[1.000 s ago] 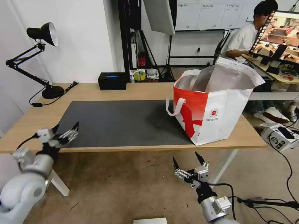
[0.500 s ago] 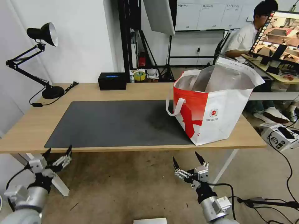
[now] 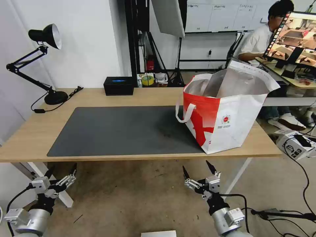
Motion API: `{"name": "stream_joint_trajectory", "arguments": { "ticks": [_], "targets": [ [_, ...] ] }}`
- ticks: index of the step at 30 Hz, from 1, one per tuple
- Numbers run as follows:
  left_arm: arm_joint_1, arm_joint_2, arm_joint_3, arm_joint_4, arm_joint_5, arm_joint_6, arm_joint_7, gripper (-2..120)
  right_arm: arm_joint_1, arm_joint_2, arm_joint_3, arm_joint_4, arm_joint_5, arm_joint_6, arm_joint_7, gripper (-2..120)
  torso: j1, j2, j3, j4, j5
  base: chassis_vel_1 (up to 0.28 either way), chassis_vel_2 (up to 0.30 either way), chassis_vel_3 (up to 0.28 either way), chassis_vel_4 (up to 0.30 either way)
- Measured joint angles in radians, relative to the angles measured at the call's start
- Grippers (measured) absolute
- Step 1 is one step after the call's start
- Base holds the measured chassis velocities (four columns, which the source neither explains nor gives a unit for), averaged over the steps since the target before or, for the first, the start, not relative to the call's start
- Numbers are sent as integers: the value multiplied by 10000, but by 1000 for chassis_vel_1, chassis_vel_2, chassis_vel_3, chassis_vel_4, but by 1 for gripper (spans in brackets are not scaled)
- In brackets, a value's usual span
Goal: Pick up the trash from the table and place it into the takeout bag.
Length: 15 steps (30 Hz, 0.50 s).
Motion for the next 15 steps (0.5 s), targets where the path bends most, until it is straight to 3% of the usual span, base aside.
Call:
{"name": "stream_joint_trajectory", "arguments": {
  "ticks": [15],
  "targets": [
    [-43, 33, 25, 16, 7, 1, -4, 100, 0, 0, 0, 0, 0, 0, 0, 100, 0, 0, 0, 0, 0, 0, 0, 0, 0]
  ]
}}
